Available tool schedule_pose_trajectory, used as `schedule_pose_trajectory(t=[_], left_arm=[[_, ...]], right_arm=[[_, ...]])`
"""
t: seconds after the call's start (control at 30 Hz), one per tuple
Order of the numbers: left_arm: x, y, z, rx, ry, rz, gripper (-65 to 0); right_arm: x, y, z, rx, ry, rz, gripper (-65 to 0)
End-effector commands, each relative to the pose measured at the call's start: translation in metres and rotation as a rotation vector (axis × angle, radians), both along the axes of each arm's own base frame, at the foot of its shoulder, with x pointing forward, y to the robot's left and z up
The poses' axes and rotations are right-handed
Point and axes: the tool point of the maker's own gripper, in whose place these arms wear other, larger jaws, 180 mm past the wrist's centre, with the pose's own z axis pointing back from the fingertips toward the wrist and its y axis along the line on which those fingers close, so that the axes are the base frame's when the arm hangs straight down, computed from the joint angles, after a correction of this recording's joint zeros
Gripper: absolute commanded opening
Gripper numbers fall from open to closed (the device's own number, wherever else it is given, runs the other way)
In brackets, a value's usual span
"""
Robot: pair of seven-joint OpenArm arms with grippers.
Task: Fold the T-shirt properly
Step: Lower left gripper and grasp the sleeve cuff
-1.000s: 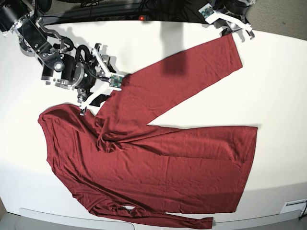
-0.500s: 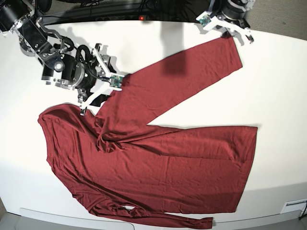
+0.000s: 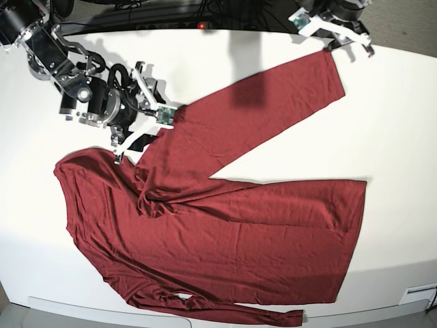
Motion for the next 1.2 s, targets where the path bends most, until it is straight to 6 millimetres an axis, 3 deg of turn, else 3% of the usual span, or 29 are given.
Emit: schedule_pose_trajectory(t=[0.0, 0.2, 0.63, 1.17], left_arm=[[0.006, -0.004, 0.009, -0.022, -0.039, -0.01, -44.3], [0.017, -0.022, 0.009, -0.108, -0.049, 0.024, -44.3], [-0.005, -0.02, -0.05, -0.075, 0.066, 0.045, -44.3], [-0.034, 0.034, -0.103, 0.181, 0.18, 0.031, -44.3]], right_arm=[[0.009, -0.001, 0.01, 0.009, -0.035, 0.003, -27.9], [0.009, -0.001, 0.01, 0.006, -0.035, 0.001, -27.9], [0.009, -0.001, 0.01, 0.008, -0.035, 0.002, -27.9], [0.009, -0.002, 0.01, 0.006, -0.035, 0.001, -27.9]])
